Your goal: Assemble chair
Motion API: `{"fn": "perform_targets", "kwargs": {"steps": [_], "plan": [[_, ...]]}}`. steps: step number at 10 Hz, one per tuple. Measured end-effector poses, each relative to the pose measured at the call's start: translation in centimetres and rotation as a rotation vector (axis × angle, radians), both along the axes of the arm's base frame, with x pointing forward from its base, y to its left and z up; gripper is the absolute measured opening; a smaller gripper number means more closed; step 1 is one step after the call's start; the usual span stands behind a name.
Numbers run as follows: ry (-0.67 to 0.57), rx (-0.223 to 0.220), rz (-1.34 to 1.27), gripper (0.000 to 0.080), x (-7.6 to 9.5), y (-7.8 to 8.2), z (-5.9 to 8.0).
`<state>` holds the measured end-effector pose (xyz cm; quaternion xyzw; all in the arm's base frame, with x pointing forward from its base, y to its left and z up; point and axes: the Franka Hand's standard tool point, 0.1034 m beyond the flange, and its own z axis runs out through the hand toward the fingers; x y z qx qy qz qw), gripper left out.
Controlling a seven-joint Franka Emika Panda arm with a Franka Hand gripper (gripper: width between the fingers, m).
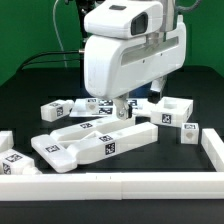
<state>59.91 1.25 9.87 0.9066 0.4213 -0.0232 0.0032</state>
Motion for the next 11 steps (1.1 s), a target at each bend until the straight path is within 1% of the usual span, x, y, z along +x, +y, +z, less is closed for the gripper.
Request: {"fn": "perform_targets", "kwargs": {"steps": [5,6,7,9,11], "plan": [[-0.001,-0.002,0.005,0.0649,0.0,0.1,0.1],[-0.001,-0.019,0.057,0.0649,-0.1,0.5,0.3],[0.015,-0.031,0.146,0.0649,-0.9,0.4,-0.1],[0.007,-0.023,0.285,0.0649,-2.5,0.5,-0.9],[0.010,-0.022,0.274,0.0649,-2.3,0.4,-0.9]]}}
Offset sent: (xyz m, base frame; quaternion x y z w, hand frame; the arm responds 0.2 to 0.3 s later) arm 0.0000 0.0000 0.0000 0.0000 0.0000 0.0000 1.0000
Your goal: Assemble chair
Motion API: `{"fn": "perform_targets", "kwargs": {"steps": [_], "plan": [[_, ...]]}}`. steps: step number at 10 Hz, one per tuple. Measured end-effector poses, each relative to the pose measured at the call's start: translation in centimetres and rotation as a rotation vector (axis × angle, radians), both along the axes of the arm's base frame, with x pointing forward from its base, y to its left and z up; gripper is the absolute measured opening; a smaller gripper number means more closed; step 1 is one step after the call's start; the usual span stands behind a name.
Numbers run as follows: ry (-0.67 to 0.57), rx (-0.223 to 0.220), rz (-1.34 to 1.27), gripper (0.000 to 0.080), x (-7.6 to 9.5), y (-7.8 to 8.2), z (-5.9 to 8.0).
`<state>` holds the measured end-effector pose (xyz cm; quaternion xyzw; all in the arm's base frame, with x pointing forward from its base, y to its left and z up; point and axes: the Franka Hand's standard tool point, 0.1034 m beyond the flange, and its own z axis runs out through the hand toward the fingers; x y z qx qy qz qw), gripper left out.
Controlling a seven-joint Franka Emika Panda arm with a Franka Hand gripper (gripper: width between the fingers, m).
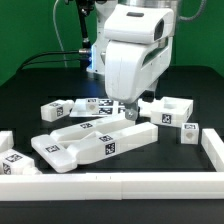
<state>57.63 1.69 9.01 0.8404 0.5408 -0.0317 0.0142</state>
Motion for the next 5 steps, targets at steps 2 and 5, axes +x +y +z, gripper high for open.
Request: {"fn": "perform_targets", "kwargs": {"steps": [2,5], "plan": [[0.003,0.000,0.015,0.0649,-0.1,-0.1,-0.2],[0.048,0.021,0.401,0.0649,-1.8,-1.7,-2.0]]}}
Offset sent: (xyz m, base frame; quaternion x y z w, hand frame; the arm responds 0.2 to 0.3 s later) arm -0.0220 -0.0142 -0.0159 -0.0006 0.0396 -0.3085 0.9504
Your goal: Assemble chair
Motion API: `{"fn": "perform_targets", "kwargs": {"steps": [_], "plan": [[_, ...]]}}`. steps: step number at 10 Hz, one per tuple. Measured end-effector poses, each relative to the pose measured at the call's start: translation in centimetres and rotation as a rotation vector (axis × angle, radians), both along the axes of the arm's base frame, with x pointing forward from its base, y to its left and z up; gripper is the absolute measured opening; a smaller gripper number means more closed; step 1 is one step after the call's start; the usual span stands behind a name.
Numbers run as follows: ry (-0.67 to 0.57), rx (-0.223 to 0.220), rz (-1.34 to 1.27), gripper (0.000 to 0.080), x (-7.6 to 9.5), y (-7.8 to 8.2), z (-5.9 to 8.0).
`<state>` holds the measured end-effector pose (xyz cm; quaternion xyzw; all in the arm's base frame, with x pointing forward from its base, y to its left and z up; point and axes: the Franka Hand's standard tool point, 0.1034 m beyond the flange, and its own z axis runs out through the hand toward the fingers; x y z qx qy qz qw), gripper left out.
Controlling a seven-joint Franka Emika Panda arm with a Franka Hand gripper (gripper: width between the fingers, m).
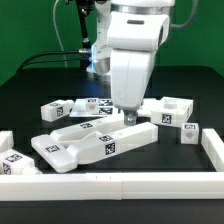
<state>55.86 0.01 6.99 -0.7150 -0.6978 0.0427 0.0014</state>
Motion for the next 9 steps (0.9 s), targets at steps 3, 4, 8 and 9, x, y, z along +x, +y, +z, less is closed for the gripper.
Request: {"fn": "perform_targets", "kwargs": {"steps": [3,4,8,9], "plan": [[-0.001,0.015,0.026,0.0649,-0.7,-0.7,-0.9],[0.000,0.016,0.027,0.0649,-0.7,-0.6,-1.0],[0.029,0.032,0.139,0.0649,-2.6,-2.1,-2.9],[0.043,0.035,0.137,0.0649,-3.0,-2.2,-3.8]]}}
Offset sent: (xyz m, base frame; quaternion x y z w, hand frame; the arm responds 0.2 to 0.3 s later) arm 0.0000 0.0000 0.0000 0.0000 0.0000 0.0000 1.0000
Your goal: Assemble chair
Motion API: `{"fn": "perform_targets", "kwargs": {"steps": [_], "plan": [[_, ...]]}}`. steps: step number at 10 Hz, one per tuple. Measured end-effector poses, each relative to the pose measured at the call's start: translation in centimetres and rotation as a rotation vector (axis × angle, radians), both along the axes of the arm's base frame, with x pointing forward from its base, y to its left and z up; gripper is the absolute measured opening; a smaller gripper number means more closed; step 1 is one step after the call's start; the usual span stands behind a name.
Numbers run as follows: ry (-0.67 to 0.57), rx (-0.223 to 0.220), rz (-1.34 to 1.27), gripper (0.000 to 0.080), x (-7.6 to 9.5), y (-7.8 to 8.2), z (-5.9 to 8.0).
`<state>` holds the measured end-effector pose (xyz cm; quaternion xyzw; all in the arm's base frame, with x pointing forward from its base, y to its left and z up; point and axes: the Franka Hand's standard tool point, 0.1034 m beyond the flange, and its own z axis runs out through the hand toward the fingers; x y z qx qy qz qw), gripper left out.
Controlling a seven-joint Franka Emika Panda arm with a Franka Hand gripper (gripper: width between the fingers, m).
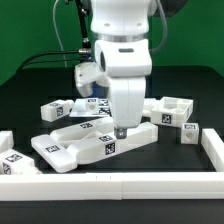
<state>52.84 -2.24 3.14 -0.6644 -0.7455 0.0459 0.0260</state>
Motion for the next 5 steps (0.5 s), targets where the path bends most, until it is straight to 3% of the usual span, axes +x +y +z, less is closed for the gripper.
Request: {"fn": "perform_targets", "kwargs": {"steps": [2,4,5], "plan": [[0.020,0.003,0.000,0.0649,-0.4,0.1,-1.4],[0.028,0.005,-0.001,0.0649,-0.5,0.2,-2.0],[0.028,0.004,-0.001,0.0525,-0.5,0.1,-2.0]]}}
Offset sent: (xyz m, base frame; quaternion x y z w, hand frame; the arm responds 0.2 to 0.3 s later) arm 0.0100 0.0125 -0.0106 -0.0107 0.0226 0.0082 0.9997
